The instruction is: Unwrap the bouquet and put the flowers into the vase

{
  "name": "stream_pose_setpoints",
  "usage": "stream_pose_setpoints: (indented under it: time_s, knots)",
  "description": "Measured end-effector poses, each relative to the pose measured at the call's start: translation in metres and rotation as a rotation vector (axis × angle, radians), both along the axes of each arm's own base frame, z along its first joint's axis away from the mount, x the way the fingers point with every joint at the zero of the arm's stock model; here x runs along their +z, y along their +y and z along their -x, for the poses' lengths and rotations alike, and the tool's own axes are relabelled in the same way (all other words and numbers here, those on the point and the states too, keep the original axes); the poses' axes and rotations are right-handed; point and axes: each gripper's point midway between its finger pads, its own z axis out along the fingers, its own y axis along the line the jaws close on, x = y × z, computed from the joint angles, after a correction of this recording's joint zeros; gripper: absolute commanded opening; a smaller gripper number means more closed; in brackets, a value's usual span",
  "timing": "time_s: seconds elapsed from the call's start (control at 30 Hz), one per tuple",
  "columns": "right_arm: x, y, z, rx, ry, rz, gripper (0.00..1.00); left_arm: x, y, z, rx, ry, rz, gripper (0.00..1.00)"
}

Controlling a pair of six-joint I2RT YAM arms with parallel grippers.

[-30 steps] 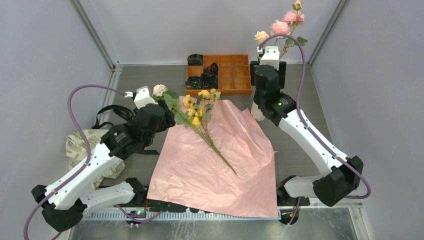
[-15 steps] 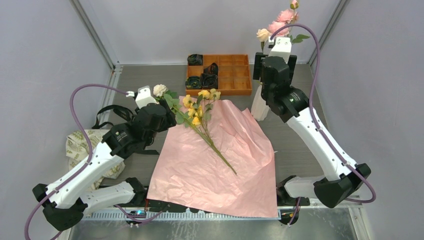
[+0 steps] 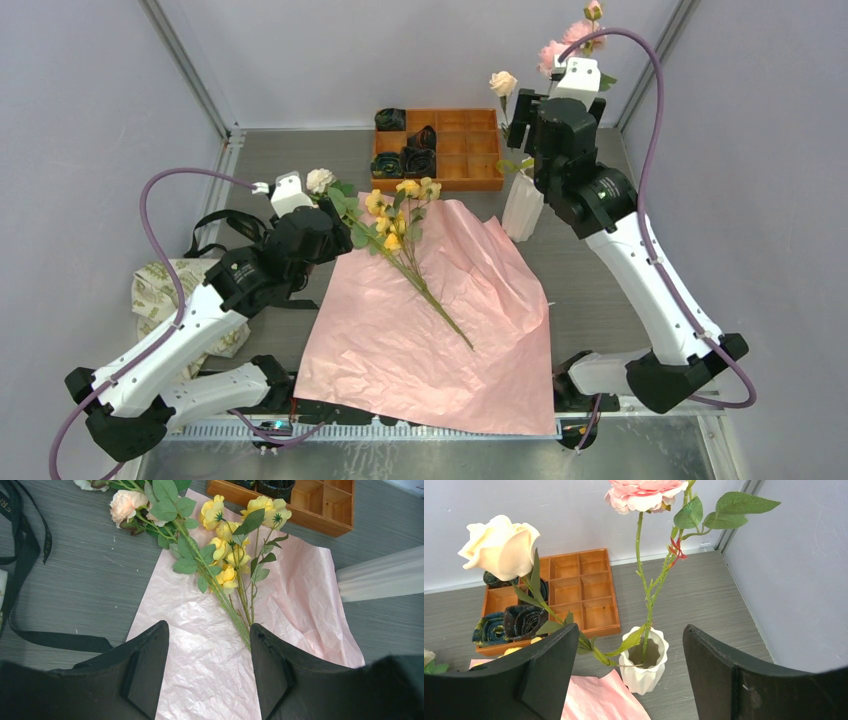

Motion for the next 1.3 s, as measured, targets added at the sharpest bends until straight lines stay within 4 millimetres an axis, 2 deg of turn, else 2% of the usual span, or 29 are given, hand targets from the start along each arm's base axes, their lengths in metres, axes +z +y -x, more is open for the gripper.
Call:
stream_pose_setpoints:
  time_s: [0.23,0.4,0.57,0.67,0.77,0.83,0.9,1.0,1.13,1.3]
  knots:
    - [0.008,0.002,0.010,0.042,-0.014,-0.025,0.81,0.000,0.000,0.000,0.000,0.000,-0.001,0.61]
    - [0.033,0.009,0.035,0.153,-0.077,-0.108,0.78,0.000,0.003,0.000,0.010,-0.002,-0.011,0.62]
    - [0.062,0.022,0.060,0.258,-0.139,-0.170,0.77,0.005,0.015,0.003,0.036,-0.019,-0.030,0.63]
    - [0.074,0.047,0.068,0.349,-0.151,-0.182,0.78,0.016,0.028,0.006,0.068,-0.047,-0.050,0.64]
    - [0.085,0.093,0.077,0.472,-0.149,-0.168,0.79,0.032,0.045,0.009,0.113,-0.085,-0.064,0.64]
    - [0.085,0.126,0.080,0.538,-0.131,-0.142,0.79,0.042,0.055,0.013,0.141,-0.113,-0.060,0.64]
    - [0.078,0.161,0.079,0.589,-0.099,-0.108,0.79,0.050,0.069,0.018,0.175,-0.139,-0.062,0.64]
    - [0.045,0.206,0.070,0.639,-0.014,-0.046,0.79,0.059,0.090,0.027,0.230,-0.166,-0.081,0.65]
    - [-0.028,0.245,0.055,0.673,0.159,0.040,0.77,0.066,0.112,0.038,0.279,-0.197,-0.091,0.65]
    - [-0.117,0.272,0.049,0.694,0.367,0.123,0.61,0.069,0.119,0.042,0.296,-0.212,-0.087,0.65]
